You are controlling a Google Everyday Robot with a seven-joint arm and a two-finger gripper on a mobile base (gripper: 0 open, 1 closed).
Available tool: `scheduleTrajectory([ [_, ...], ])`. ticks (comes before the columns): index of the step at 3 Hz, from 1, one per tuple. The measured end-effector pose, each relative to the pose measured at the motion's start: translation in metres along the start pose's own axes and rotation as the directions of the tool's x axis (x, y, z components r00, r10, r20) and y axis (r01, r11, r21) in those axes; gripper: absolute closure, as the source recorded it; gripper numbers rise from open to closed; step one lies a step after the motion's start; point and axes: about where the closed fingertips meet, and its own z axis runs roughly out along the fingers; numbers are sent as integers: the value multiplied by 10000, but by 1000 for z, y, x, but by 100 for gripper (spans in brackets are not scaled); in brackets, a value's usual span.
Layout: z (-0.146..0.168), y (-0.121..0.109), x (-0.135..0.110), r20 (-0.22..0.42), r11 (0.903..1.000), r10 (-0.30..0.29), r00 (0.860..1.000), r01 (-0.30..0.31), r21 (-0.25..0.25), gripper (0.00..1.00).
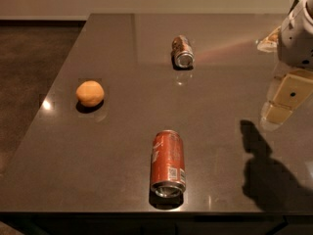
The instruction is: Place coke can upright
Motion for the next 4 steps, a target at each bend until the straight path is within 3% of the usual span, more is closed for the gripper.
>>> scheduleTrajectory([
  [1, 0, 0, 0, 1, 10000, 0, 10000, 0, 2, 0],
  [2, 2, 1, -2, -324, 9985, 501, 9982, -507, -186, 0],
  [3, 4, 8, -10, -392, 9893, 1362, 9899, -1380, -469, 0],
  [4, 5, 16, -31, -93, 9524, 3005, 9537, -3006, -500, 0],
])
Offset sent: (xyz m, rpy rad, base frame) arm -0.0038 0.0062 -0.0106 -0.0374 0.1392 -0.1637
